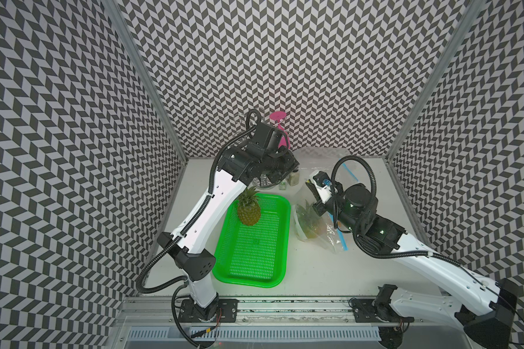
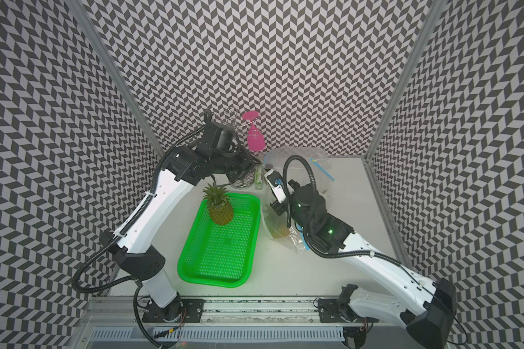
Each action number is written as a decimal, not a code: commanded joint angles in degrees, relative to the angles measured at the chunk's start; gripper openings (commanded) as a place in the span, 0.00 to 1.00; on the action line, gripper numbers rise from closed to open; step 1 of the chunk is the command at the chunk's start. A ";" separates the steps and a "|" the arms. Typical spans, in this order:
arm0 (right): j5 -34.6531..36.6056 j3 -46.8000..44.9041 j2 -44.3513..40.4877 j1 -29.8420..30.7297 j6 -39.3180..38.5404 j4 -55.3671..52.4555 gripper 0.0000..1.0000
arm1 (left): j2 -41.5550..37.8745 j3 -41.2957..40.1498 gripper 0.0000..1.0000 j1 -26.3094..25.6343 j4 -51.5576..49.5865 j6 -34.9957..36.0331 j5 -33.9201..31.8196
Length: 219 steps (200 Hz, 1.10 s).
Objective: Open the zip-top bag and take out the pineapple
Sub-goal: Zip the zipper on the zipper food storage bag.
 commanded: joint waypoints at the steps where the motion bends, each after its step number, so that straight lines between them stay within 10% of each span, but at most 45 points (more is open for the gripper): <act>1: -2.52 -0.01 -0.18 -0.10 0.41 2.48 0.00 | 1.15 0.97 0.38 -2.03 -2.70 0.29 1.32; 219: -1.24 -0.71 0.98 0.13 -1.33 4.88 0.00 | 2.30 -1.11 0.00 -3.71 0.39 2.19 5.84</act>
